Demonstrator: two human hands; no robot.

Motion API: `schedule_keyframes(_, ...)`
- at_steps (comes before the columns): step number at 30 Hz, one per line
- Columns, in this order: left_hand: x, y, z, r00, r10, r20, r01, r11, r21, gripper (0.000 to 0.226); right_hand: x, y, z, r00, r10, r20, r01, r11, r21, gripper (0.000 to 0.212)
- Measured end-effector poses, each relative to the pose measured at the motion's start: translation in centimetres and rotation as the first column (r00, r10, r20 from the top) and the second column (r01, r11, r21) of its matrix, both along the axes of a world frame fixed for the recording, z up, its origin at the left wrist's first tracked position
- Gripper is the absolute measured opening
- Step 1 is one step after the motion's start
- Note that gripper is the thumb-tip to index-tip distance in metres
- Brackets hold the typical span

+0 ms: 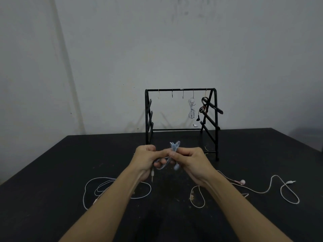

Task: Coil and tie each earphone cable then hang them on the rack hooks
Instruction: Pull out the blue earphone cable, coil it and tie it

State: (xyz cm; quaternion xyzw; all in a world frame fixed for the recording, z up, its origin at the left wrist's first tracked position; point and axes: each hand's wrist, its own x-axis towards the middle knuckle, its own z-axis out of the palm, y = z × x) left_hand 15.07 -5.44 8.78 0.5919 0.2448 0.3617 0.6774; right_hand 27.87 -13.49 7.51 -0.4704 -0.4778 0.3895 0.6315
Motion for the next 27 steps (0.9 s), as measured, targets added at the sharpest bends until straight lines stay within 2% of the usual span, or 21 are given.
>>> schedule_keyframes(1, -0.1, 0.1, -0.1, 1.000, 0.018, 0.004, -0.018, 1.000, 0.004, 0.032, 0.0, 0.0, -0.1, 1.000, -0.005, -0.012, 0.005, 1.000, 0.000, 0.014)
schedule_keyframes(5, 0.2, -0.5, -0.3, 1.000, 0.005, -0.026, -0.001, 0.991, 0.134, 0.007, -0.3, 0.4, 0.0, 0.989, -0.040, -0.145, 0.044, 0.999, 0.028, 0.014)
schedule_keyframes(9, 0.6, -1.2, -0.4, 0.996, 0.072, -0.049, -0.054, 0.952, 0.302, 0.017, -0.5, 1.0, 0.3, 0.966, -0.106, -0.234, 0.109, 0.994, -0.003, 0.015)
schedule_keyframes(13, 1.0, -1.8, -0.4, 0.968, 0.215, -0.129, -0.095, 0.792, 0.604, 0.024, -0.6, 1.4, 0.9, 0.956, -0.151, -0.250, 0.146, 0.988, -0.041, 0.018)
schedule_keyframes(16, 1.1, -1.4, -0.7, 0.931, 0.317, -0.182, -0.107, 0.712, 0.694, 0.025, -0.6, 1.2, 1.6, 0.928, -0.107, -0.357, 0.109, 0.994, -0.013, 0.017)
schedule_keyframes(18, 1.1, -1.5, -0.9, 0.940, 0.291, -0.179, -0.108, 0.749, 0.654, 0.025, -0.7, 1.2, 1.9, 0.915, -0.080, -0.395, 0.073, 0.997, -0.031, 0.018)
schedule_keyframes(23, 1.7, -2.7, -0.4, 0.985, 0.169, -0.044, -0.138, 0.907, 0.398, 0.025, -1.2, 1.9, 1.9, 0.854, -0.128, -0.504, 0.050, 0.985, -0.165, 0.013)
schedule_keyframes(25, 1.6, -2.8, -0.4, 0.989, 0.149, 0.002, -0.142, 0.941, 0.308, 0.025, -1.1, 1.8, 2.1, 0.896, -0.169, -0.411, 0.072, 0.968, -0.242, 0.010)
schedule_keyframes(27, 1.2, -2.3, -0.5, 0.990, 0.128, -0.058, -0.104, 0.946, 0.308, 0.025, -1.0, 1.3, 2.6, 0.952, -0.182, -0.245, 0.097, 0.942, -0.322, 0.007)
